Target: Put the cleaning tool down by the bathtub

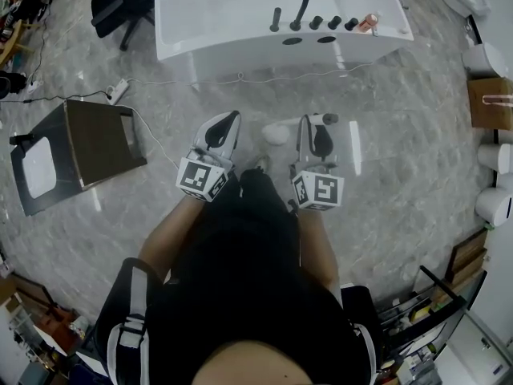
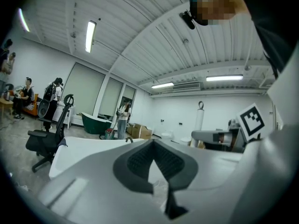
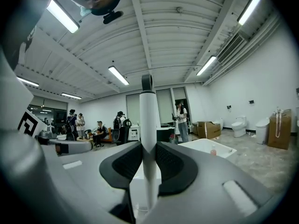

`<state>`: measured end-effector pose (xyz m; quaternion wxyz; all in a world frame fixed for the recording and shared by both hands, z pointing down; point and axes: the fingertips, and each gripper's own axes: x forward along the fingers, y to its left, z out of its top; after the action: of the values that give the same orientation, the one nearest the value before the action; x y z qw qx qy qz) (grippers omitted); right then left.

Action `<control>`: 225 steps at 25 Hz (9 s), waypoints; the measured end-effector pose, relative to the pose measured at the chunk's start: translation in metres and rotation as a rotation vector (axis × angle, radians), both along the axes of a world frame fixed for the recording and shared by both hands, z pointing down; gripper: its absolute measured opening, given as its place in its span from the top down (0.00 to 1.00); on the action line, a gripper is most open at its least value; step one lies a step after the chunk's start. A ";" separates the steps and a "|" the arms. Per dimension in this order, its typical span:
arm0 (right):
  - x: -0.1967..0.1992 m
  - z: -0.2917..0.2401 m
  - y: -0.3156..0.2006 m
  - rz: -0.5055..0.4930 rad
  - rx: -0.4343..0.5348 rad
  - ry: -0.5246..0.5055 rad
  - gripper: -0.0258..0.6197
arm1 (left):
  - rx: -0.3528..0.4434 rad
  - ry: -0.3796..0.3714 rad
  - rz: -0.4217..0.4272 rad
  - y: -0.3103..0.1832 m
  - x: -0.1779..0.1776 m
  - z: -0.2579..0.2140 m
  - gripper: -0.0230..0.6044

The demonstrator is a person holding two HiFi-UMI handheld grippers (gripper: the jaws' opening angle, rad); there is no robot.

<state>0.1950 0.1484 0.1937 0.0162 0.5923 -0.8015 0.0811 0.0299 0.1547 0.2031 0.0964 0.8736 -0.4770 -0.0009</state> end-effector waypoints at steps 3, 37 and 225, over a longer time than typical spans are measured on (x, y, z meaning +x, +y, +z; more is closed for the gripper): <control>0.008 0.001 -0.008 0.003 -0.005 0.004 0.82 | -0.011 -0.007 -0.001 -0.007 0.005 0.003 0.95; -0.010 0.108 -0.170 0.086 -0.143 0.078 0.82 | -0.074 -0.015 0.123 -0.190 0.003 0.082 0.95; -0.134 0.668 -0.341 0.032 -0.678 0.186 0.92 | -0.287 0.088 0.010 -0.333 -0.113 0.429 0.95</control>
<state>0.0611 -0.1931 0.8621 0.2836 0.5706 -0.7147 0.2885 -0.0836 -0.1787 0.6326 0.2410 0.8523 -0.4632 0.0296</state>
